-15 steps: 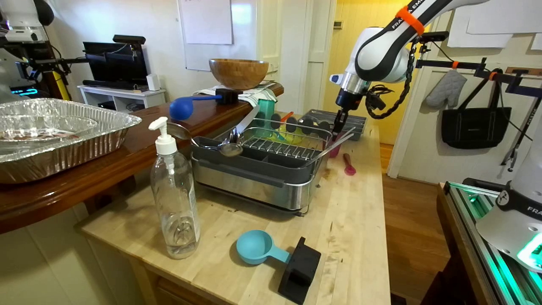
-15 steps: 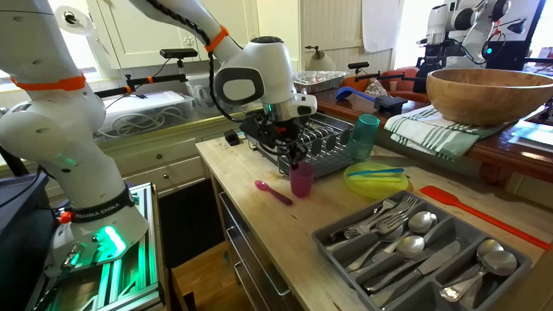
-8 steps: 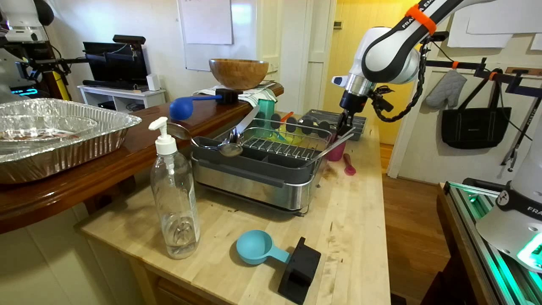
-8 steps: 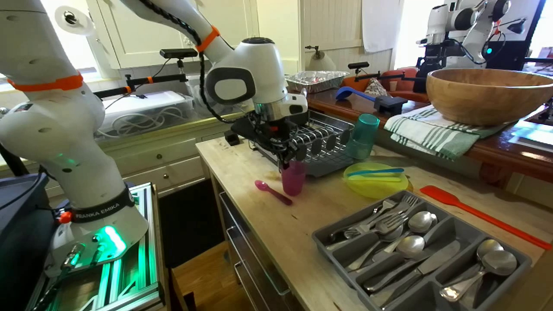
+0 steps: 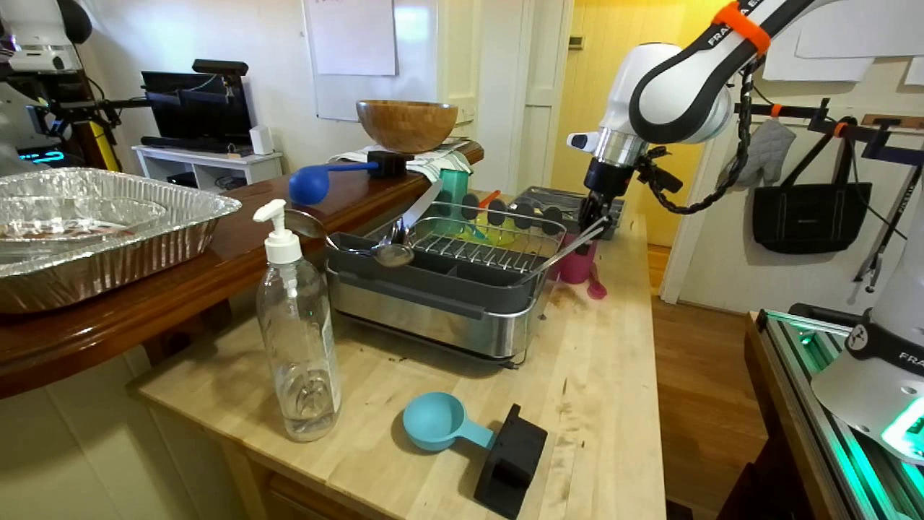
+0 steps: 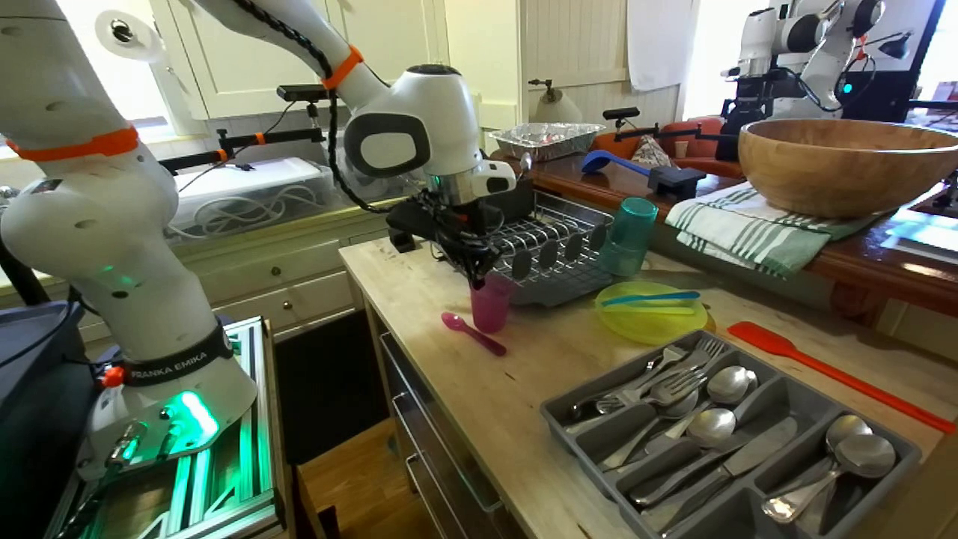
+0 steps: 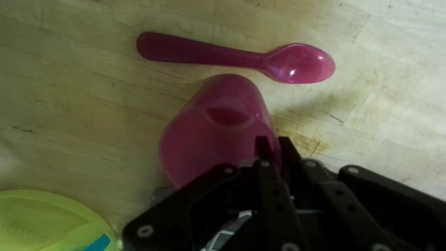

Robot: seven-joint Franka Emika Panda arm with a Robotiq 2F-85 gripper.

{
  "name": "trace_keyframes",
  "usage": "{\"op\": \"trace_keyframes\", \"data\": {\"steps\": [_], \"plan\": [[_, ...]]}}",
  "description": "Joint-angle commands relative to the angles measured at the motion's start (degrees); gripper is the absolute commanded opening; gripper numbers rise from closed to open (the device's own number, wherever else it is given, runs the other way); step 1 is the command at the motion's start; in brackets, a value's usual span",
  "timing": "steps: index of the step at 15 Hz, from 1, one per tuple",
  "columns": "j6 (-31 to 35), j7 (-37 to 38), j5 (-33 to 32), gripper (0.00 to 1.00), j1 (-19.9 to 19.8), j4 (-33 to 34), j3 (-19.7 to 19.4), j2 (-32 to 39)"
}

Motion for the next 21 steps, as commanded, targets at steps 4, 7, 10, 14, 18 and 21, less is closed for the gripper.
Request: {"op": "trace_keyframes", "data": {"steps": [4, 7, 10, 14, 18, 21], "plan": [[-1.4, 0.0, -3.1, 0.66, 1.6, -2.2, -0.7, -2.7], [-1.9, 0.1, -3.4, 0.89, 1.7, -2.2, -0.9, -3.4], [-2.7, 0.7, -3.6, 1.0, 1.6, -2.3, -1.1, -4.9], [-4.9, 2.2, -4.6, 1.0, 1.3, -2.2, -1.7, -7.9], [-8.3, 4.0, -6.1, 1.0, 1.0, -1.8, -2.6, -11.5], [-9.2, 7.0, -7.2, 1.0, 0.4, -1.1, -3.2, -13.5]]}}
